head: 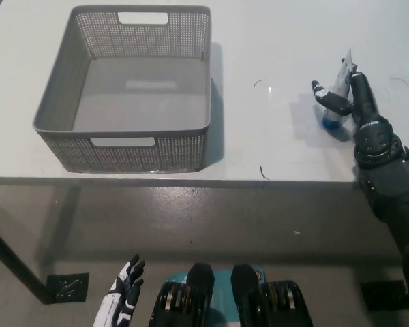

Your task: Use the right hand to pick up a shampoo and place it into a container on the left side

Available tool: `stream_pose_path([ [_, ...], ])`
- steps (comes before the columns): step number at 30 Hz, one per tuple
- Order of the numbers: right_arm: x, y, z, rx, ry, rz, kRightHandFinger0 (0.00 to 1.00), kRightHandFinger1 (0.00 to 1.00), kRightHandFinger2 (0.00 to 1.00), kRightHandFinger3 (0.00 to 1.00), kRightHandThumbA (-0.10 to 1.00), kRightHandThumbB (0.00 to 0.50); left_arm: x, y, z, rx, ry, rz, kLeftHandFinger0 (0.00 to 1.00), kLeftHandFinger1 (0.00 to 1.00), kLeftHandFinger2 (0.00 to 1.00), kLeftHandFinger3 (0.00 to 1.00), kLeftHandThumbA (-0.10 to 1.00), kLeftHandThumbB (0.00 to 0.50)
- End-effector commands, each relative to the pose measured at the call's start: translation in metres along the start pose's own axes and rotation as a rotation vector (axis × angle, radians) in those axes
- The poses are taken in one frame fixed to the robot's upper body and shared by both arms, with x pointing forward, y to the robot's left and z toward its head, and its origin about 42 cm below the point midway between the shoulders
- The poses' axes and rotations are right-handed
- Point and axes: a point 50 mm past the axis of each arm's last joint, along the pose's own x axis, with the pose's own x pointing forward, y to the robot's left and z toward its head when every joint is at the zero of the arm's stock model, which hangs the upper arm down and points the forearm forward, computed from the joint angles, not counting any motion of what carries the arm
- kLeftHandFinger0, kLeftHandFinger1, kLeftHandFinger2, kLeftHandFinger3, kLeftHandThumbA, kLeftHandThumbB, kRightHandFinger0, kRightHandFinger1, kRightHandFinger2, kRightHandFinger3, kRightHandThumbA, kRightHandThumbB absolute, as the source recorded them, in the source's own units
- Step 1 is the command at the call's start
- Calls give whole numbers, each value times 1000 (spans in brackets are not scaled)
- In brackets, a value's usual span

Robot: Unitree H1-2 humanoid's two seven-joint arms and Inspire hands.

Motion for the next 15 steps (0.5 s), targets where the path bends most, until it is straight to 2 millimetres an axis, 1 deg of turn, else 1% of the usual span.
stream_pose_path([
  [1,11,-11,42,42,-110,-62,299,350,450,548,254,334,7,3,10,6,-72,-6,1000,1000,1000,1000,946,166],
  [2,11,-12,42,38,-108,-78,43,168,284,325,58,225,9,3,10,8,-74,-6,1000,1000,1000,1000,950,169],
  [3,11,-12,41,32,-108,-94,9,132,319,323,-54,244,9,3,10,10,-74,-4,1000,1000,1000,1000,951,169],
  [4,11,-12,41,38,-109,-101,0,81,402,362,-98,220,9,4,10,11,-75,-3,1000,1000,1000,1000,955,170],
  [5,11,-13,41,45,-111,-109,0,63,443,390,-100,185,10,4,10,6,-75,-2,1000,1000,1000,1000,955,171],
  [6,11,-13,41,52,-116,-112,0,123,558,487,-100,161,10,4,10,3,-73,-1,1000,1000,1000,1000,955,173],
  [7,10,-14,39,64,-125,-113,0,196,610,586,-100,143,9,5,10,-1,-68,-2,1000,1000,1000,1000,953,177],
  [8,10,-14,38,76,-131,-114,0,240,636,636,-100,140,9,5,11,-3,-68,-2,1000,1000,1000,1000,950,171],
  [9,10,-15,38,81,-134,-116,0,266,637,639,-100,138,9,5,11,-5,-70,-2,1000,1000,1000,1000,945,166],
  [10,10,-16,38,85,-135,-123,7,303,664,663,-100,158,10,5,11,-5,-73,0,1000,1000,1000,1000,940,159],
  [11,10,-17,38,92,-136,-133,14,341,710,705,-100,160,10,5,11,0,-76,3,1000,1000,1000,1000,941,161],
  [12,10,-18,38,104,-136,-142,18,352,734,725,-100,164,11,5,11,1,-75,6,1000,1000,1000,1000,938,159],
  [14,10,-20,38,124,-133,-154,1,349,744,741,-100,162,11,5,10,-2,-74,7,1000,1000,1000,1000,936,165],
  [15,10,-22,39,125,-138,-158,0,335,728,727,-100,166,12,4,10,-2,-75,7,1000,1000,1000,1000,937,168],
])
